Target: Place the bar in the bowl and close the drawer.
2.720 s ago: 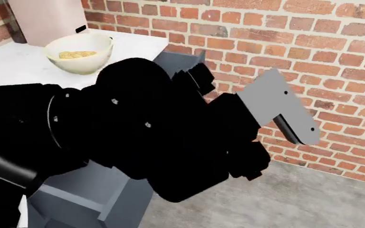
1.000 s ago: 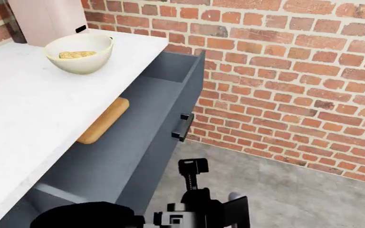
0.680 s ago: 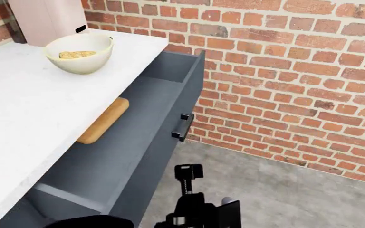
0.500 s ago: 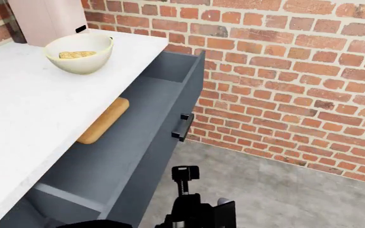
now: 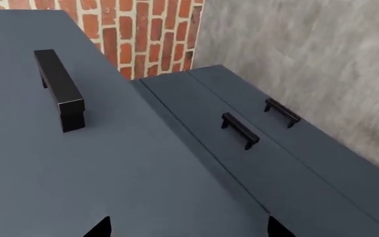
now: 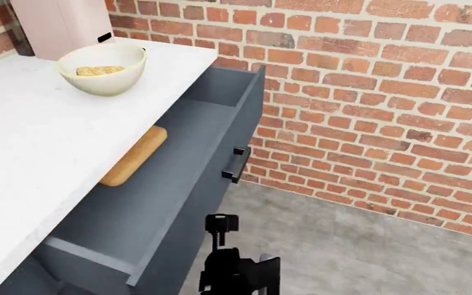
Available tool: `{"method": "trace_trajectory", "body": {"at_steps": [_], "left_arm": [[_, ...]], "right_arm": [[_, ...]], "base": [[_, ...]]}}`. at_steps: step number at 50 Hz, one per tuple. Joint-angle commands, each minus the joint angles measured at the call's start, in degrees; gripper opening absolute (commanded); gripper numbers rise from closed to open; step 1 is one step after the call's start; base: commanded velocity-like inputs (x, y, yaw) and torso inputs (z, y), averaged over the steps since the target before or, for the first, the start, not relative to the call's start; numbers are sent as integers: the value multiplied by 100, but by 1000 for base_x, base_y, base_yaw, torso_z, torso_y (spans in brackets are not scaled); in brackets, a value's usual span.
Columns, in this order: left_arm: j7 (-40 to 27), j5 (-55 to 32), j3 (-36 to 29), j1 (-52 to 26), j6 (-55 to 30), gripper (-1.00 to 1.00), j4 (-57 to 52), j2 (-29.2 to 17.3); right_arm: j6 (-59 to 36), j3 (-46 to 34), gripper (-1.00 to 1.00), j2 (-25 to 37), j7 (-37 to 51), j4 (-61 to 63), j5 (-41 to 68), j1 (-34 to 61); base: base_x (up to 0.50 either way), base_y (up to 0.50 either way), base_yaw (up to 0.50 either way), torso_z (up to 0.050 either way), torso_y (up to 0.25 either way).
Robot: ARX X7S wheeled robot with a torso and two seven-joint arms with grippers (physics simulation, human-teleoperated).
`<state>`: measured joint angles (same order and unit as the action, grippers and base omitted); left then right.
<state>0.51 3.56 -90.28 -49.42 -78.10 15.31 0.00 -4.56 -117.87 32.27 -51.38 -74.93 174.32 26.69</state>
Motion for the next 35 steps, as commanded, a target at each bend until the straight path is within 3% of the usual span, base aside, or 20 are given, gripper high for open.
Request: {"method": "trace_trajectory", "body": {"at_steps": [1,13,24,35], "left_arm": [[-310,-356,48,-101,137,100,543,0],[-1269,-1491,132,-240,500,100,1220,0],[-1369,-1741,141,-253,777,100,1647,0],[-2045,-2269,187,-522,1156,100,2310,0]], "right_arm": [[-34,-57,100,14,2,-1,44,33],[-59,-92,100,26,19,-1,57,74],[-39,-96,100,14,-6,0,71,42],[4,-95,100,-23,0,-1,76,31]], "base": [[0,0,0,0,0],[0,0,0,0,0],[0,0,0,0,0],[0,0,0,0,0]]}}
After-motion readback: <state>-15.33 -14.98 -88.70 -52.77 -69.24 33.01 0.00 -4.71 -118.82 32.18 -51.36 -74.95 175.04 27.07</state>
